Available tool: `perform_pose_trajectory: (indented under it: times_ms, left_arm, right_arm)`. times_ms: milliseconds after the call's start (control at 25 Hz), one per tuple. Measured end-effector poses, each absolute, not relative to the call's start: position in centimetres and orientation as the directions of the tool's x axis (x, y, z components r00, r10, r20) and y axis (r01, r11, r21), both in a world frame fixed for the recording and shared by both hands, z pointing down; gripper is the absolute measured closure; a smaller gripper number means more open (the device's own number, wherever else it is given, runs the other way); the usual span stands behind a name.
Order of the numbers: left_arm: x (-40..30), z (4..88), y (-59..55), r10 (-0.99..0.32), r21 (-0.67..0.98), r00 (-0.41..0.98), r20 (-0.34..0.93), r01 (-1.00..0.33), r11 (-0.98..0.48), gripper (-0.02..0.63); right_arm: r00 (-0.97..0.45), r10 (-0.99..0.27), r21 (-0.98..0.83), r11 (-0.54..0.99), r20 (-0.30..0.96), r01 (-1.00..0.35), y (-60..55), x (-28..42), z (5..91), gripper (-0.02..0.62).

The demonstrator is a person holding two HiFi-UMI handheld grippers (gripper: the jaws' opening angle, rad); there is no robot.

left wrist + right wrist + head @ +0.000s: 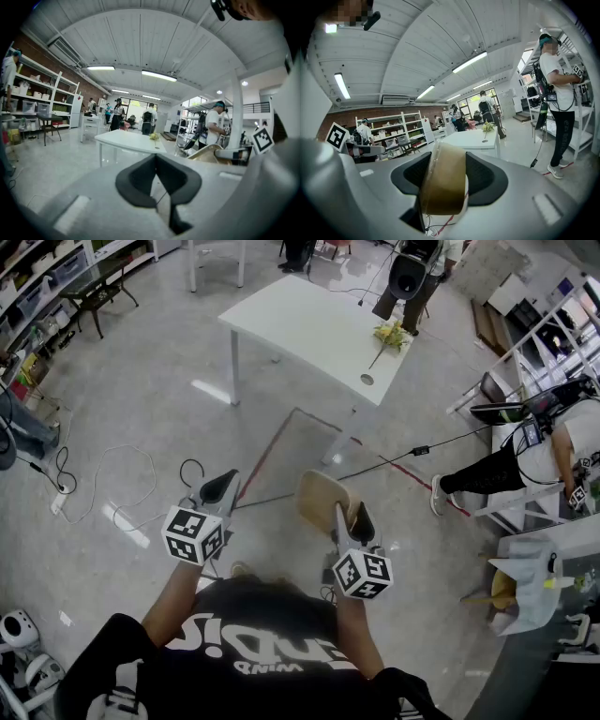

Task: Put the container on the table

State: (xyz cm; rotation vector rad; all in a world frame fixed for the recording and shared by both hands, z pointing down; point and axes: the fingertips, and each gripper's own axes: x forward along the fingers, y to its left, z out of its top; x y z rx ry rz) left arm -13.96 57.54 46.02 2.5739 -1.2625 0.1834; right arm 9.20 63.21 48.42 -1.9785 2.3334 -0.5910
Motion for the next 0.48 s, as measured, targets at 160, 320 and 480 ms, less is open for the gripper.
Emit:
perform_pose_trajectory:
  times_ms: [160, 320, 480]
  left_arm:
    - [-14.6, 46.1, 56.9, -0.751, 0.188, 0.621, 0.226, -0.784, -0.591, 0.604]
    - [-15.7, 46.5, 56.4, -0.741, 0.196, 0.63, 0.232, -0.776, -0.599, 0.604]
    - [-16.5, 47.9, 56.6, -0.735, 0.185, 0.636, 0.236, -0.772, -0.608, 0.604]
  right_arm:
    - [-0.209, -0.953, -0.305, 0.136, 0.221, -0.943, 62.6, 7.9, 48.6, 0.367]
    - [-0.226, -0.951, -0.317, 0.152, 0.211, -0.936, 62.1, 6.4, 48.4, 0.367]
    - [-0.214, -0.955, -0.315, 0.142, 0.205, -0.938, 62.4, 5.8, 49.1, 0.365]
